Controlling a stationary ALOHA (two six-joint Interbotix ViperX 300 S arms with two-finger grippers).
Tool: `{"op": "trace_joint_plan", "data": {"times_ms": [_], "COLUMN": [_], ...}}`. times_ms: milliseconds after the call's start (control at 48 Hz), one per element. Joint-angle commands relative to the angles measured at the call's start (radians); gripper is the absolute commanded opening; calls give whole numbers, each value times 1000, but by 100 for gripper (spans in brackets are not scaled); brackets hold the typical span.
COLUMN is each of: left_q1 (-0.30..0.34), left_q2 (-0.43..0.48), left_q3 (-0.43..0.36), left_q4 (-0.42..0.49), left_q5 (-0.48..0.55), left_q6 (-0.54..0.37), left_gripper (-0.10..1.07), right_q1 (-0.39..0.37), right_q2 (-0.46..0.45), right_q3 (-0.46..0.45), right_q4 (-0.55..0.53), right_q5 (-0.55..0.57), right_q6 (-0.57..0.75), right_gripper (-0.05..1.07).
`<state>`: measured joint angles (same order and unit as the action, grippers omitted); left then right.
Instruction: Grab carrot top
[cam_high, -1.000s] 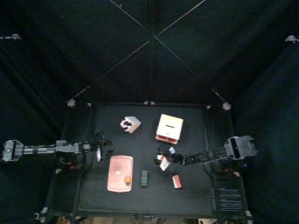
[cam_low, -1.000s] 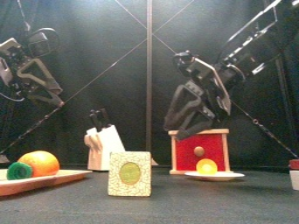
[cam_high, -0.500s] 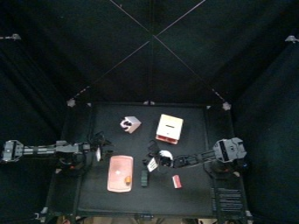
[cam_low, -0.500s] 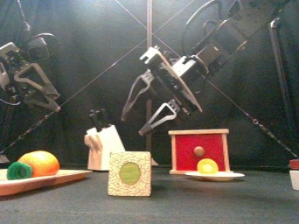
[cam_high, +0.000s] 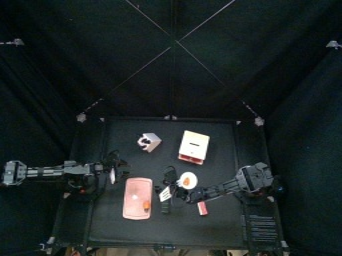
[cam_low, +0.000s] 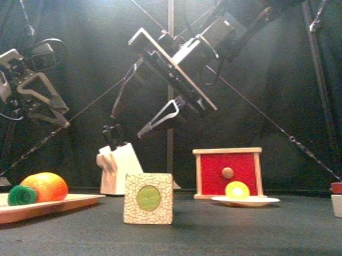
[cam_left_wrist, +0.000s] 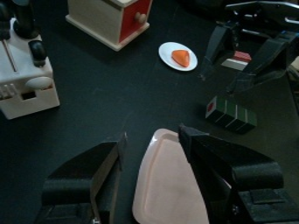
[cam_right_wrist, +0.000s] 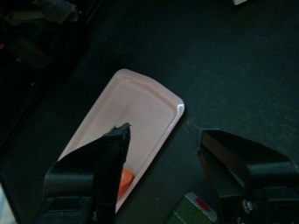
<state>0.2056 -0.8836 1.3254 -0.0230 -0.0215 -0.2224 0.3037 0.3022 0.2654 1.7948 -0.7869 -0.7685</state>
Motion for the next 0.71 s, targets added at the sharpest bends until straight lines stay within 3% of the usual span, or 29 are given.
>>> {"op": "trace_joint_plan", "data": {"times_ms": [0, 354, 688], "left_q1": [3, -6, -8], "left_q2": [3, 3, 6], "left_q3": [-15, -97, -253], "left_q4": [-3, -60, -97], "left_q5": [-6, 35, 423], "left_q6": [2, -5, -8], "left_gripper": [87, 86, 85], "right_q1": [3, 6, -9], "right_q2": [-21, -54, -170], "right_q3": [-28, 23, 170], "right_q4": [0, -6, -18], "right_q5": [-34, -101, -103], "right_q6": [-2, -5, -2], "right_gripper": [89, 89, 89]}}
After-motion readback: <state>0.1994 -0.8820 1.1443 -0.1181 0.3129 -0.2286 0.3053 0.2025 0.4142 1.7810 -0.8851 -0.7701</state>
